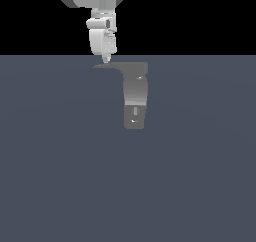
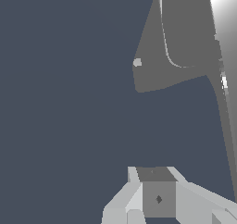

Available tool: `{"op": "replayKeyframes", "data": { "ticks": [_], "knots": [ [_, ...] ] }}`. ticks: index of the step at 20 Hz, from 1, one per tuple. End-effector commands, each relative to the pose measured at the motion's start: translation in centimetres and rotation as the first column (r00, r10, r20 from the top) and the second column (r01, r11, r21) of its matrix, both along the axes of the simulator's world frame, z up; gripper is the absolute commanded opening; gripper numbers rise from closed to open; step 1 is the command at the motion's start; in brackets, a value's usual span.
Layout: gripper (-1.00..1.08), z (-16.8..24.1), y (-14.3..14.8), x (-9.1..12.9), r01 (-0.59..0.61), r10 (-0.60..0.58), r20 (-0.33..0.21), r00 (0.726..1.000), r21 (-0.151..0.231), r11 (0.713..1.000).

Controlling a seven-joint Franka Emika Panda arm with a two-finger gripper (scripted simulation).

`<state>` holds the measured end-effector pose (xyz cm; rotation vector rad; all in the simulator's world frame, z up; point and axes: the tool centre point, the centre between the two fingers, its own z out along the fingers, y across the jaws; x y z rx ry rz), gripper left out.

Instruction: Turn on the faucet by rotating a designated handle.

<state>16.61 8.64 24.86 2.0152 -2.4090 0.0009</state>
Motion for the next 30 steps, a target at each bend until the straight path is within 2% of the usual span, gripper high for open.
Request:
{"op": "replayKeyframes", "data": {
  "ticks": [1, 30],
  "knots": [
    [-1.0, 0.0, 0.1, -0.2, 0.0, 0.0, 0.0, 1.0, 0.0, 1.0],
    [-1.0, 0.0, 1.5, -6.7, 0.001, -0.001, 0.0, 1.0, 0.0, 1.0]
  ]
}}
